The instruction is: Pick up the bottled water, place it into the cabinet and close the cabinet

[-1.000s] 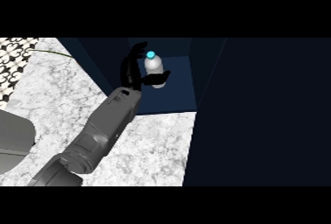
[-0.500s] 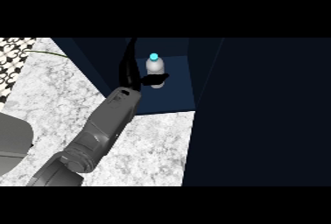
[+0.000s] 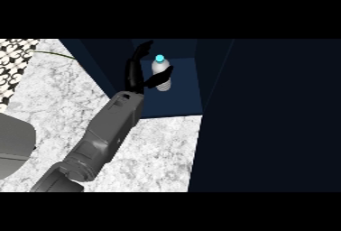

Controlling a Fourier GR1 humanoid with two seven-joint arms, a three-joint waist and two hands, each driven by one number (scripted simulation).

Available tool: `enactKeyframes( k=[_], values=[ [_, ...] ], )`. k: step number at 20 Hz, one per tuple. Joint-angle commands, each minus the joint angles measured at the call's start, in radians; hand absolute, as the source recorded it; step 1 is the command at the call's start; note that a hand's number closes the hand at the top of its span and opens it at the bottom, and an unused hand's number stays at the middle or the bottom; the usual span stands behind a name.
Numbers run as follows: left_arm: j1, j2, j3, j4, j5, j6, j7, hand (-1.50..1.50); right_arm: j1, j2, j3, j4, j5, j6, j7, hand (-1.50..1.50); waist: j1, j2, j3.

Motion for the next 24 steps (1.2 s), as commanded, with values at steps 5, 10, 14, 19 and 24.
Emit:
enactKeyframes(
  k=[5,10,14,19,24],
  values=[
    [0.038,-0.003,0.030,-0.109,0.088,-0.255,-0.096,1.50,0.026,0.006,0.046,-0.068,0.066,-0.024,0.055,-1.50,0.029,-0.015,0.001],
    [0.077,-0.003,-0.022,-0.185,0.156,-0.379,-0.053,1.50,0.032,-0.036,-0.005,-0.107,0.027,-0.009,0.080,-1.50,0.044,-0.023,0.002],
    [0.170,-0.003,-0.084,-0.260,0.213,-0.477,-0.063,1.50,0.038,-0.007,0.050,-0.046,0.094,-0.045,0.016,-1.50,0.049,-0.027,0.002],
    [0.273,0.009,-0.135,-0.449,0.234,-0.579,0.057,1.50,0.057,-0.062,0.025,-0.088,0.102,-0.052,0.042,-1.50,0.082,-0.036,0.003],
    [0.458,0.001,-0.207,-0.711,0.253,-0.515,0.088,1.50,0.031,-0.066,0.002,-0.104,0.095,-0.078,0.069,-1.50,0.099,-0.038,0.002]
  ],
)
